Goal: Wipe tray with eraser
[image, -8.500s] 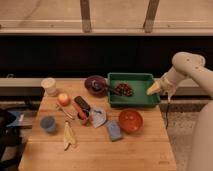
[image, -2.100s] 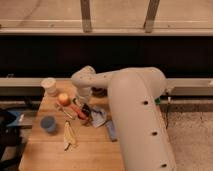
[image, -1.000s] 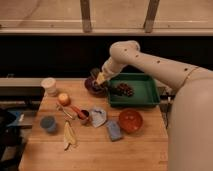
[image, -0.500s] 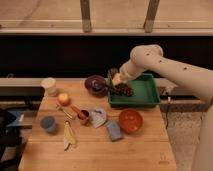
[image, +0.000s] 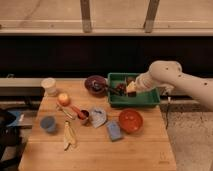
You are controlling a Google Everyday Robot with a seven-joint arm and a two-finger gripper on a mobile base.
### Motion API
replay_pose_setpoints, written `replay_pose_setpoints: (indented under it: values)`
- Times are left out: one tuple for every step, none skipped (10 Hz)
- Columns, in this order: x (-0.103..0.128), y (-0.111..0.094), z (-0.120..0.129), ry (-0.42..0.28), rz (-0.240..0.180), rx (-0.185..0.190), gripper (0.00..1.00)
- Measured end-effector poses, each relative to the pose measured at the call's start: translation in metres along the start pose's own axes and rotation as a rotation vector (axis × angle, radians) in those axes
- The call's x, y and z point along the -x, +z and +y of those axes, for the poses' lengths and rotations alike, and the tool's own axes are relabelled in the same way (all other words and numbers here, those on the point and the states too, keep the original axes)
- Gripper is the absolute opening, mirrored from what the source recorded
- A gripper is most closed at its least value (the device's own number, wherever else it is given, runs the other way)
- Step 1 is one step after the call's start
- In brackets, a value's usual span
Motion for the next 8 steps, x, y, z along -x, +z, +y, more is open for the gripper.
replay_pose_setpoints:
  values:
    - [-0.0005,0.0,-0.0003,0.002,0.0,0.0,0.11]
    - [0.0,0.0012,0.0019,-0.001,0.001,0.002,0.11]
    - [0.0002,0.0005,0.0014,0.0,0.0,0.002,0.11]
    - [-0.0012,-0.0002,-0.0025,0.004,0.001,-0.002,0.11]
    - [-0.0003,0.0004,0.0001,0.001,0.001,0.0,0.11]
    - [-0.0001,0.0006,0.0005,0.001,0.001,0.001,0.11]
    - [-0.0006,0.0001,-0.0021,0.005,0.0,-0.003,0.11]
    - [0.0003,0.0012,-0.0032,0.009,-0.003,-0.009,0.11]
